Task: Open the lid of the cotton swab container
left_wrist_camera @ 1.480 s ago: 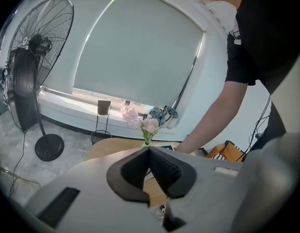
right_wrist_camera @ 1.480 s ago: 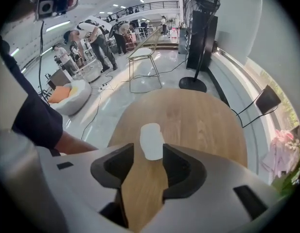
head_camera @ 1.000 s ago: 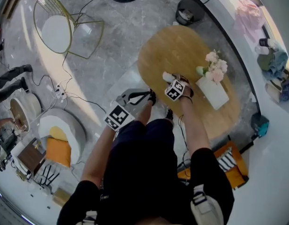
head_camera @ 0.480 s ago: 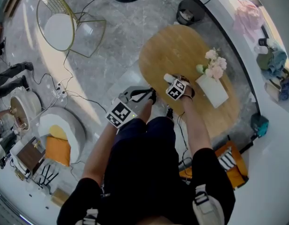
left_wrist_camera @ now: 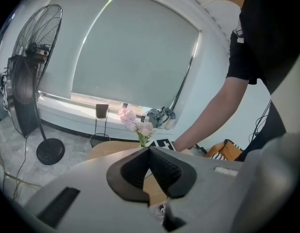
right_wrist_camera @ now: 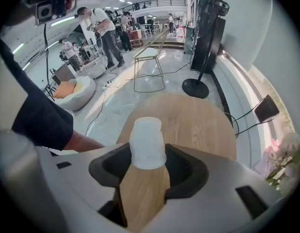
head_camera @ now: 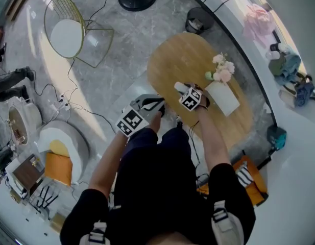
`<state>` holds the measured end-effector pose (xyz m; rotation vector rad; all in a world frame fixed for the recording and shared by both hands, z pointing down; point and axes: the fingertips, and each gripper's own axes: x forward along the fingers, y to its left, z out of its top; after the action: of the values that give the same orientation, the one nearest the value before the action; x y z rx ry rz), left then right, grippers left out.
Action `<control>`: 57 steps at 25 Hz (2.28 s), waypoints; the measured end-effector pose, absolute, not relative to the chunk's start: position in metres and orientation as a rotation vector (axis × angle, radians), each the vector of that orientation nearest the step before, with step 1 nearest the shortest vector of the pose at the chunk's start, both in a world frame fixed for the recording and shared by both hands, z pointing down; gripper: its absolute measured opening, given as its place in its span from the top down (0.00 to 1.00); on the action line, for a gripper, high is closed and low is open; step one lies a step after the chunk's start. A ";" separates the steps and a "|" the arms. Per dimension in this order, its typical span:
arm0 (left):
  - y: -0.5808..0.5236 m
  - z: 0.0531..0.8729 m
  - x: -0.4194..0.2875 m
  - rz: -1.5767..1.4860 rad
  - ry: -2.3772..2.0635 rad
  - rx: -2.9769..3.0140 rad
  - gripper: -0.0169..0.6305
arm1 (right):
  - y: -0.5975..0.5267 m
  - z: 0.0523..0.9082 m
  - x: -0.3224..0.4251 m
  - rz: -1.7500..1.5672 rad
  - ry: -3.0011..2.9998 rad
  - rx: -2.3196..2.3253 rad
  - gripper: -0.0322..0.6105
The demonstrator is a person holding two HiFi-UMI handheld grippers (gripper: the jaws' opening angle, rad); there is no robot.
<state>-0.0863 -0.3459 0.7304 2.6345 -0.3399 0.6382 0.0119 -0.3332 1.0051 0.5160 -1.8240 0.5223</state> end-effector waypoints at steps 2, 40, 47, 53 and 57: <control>-0.338 0.721 -0.085 0.639 -0.337 2.640 0.97 | -0.330 0.990 0.011 0.521 -1.838 0.525 0.63; -0.172 0.626 -0.074 0.536 -0.642 2.696 0.97 | -0.220 0.771 0.027 0.293 -2.099 0.393 0.64; -0.153 0.614 -0.075 0.508 -0.776 2.700 0.97 | -0.197 0.736 0.037 0.257 -2.128 0.290 0.64; -0.134 0.613 -0.079 0.503 -0.835 2.695 0.97 | -0.170 0.715 0.042 0.230 -2.119 0.173 0.64; -0.126 0.612 -0.073 0.500 -0.835 2.700 0.97 | -0.159 0.700 0.043 0.214 -2.152 0.134 0.64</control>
<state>-0.0728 -0.1262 0.6118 2.7002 -0.8352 0.4997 0.0433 -0.1588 0.7005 0.1335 -2.1516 0.2144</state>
